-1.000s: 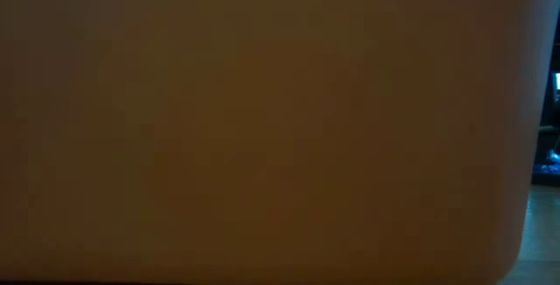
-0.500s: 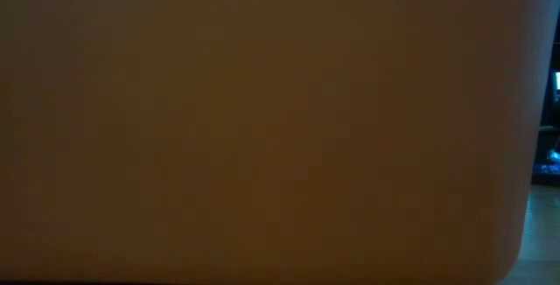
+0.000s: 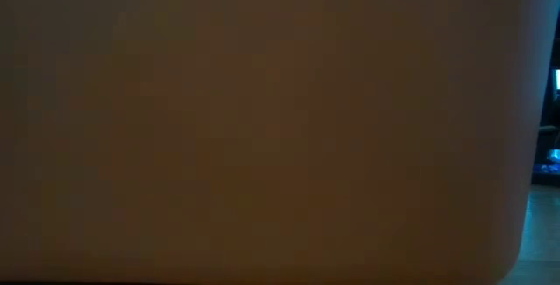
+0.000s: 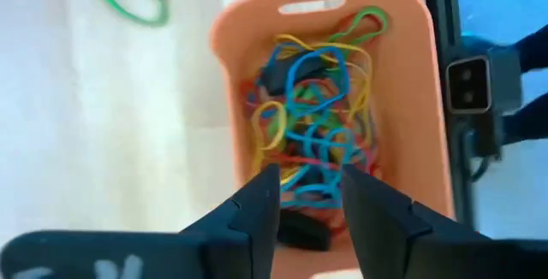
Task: Pick and place rubber bands into bin
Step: Put the green rubber band into the bin
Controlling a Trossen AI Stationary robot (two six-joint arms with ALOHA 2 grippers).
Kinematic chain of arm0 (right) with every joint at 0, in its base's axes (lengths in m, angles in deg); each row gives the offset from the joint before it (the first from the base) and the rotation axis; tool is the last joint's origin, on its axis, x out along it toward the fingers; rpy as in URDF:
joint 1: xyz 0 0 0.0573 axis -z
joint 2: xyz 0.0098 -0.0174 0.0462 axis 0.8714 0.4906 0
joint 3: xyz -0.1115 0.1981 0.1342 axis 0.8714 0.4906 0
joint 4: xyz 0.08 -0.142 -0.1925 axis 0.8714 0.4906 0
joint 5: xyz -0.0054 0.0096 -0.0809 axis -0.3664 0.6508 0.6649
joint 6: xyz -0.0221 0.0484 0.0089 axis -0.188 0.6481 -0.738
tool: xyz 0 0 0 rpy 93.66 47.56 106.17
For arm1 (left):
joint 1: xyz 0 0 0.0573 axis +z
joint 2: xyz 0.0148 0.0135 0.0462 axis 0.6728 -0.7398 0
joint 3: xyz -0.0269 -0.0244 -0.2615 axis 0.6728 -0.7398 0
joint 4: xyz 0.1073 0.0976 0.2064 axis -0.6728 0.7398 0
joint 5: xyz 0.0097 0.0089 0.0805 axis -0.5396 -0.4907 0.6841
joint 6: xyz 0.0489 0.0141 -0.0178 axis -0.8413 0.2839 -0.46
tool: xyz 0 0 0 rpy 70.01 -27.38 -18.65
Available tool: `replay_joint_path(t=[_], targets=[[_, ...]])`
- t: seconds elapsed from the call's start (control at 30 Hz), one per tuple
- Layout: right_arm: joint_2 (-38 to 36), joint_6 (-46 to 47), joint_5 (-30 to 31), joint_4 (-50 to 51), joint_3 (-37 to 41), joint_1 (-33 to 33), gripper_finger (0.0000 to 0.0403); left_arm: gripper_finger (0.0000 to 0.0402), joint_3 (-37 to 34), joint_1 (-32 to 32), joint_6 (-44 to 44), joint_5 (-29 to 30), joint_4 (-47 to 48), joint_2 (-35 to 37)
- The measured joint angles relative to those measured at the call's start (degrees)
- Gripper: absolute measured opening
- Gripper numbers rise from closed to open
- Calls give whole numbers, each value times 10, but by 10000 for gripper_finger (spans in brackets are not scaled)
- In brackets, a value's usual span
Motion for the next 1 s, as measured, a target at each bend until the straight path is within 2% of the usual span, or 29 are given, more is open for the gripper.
replay_joint_path(t=[0.13, 0.23, 0.3, 0.4, 0.47, 0.53, 0.7, 0.83, 1.0], targets=[[0, -2, 0, -6, 0, 0, 94, 89, 0, 0, -71, 44, 36, 21], [0, -27, 1, -39, 0, 0, 88, 41, 0, 4, -123, 73, 73, 32], [0, -65, 7, -82, -1, 0, 72, 12, -3, 7, -162, 80, 93, 41], [7, -130, 51, -114, -27, 0, 27, 3, -48, 20, -198, 79, 76, 75], [20, -186, 78, -112, -62, 4, 8, 2, -105, 31, -208, 73, 35, 113], [42, -228, 95, -103, -99, 18, 9, 2, -181, 42, -211, 74, -18, 161], [122, -303, 97, -39, -209, 75, 4, 1, -386, 67, -201, 68, -159, 301], [200, -316, 56, 63, -301, 138, 18, 2, -514, 82, -176, 69, -229, 404], [301, -283, -21, 196, -401, 224, 52, 1, -617, 95, -161, 69, -270, 501]])
